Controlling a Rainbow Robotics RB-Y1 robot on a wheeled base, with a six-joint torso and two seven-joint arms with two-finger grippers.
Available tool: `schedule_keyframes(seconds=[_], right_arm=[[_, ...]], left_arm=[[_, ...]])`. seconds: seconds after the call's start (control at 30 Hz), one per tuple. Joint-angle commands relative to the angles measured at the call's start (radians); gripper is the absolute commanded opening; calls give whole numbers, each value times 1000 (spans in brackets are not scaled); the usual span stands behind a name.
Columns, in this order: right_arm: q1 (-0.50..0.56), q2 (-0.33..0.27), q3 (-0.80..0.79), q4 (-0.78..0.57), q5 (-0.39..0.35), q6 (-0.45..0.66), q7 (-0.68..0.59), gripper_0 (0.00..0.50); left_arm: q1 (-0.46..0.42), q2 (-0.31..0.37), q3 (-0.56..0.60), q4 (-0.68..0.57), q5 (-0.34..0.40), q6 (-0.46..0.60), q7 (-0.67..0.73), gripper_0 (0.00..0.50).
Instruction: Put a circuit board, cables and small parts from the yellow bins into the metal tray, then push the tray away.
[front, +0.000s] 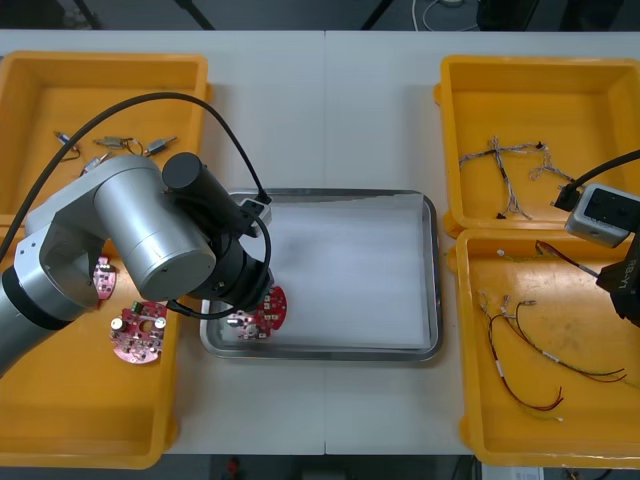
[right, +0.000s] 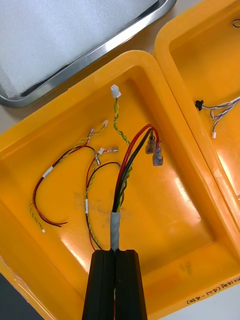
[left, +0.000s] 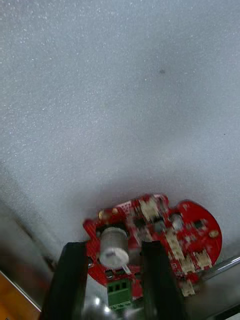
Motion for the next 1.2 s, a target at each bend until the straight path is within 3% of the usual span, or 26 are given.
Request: schedule_keyframes(seconds=[0.03, 0.3, 0.77, 0.9, 1.2], right_arm=[[-24, 6, 12, -24, -8, 4, -20, 0], [-30, 6, 13, -22, -20, 4, -16, 0], [-298, 13, 269, -39, -28, 4, -31, 0], [-355, 62, 349, -38, 18, 4, -31, 0], [-559, 251, 595, 79, 147, 4, -19, 0]], left_arm=[[-39, -16, -3, -11, -13, -11, 124, 500], [-39, -30, 17, -21, -11, 4, 137, 500], [-108, -41, 257, -124, 59, 316, 158, 500], [-148, -36, 322, -118, 62, 395, 149, 500], [-242, 21, 434, 11, 81, 395, 129, 500]])
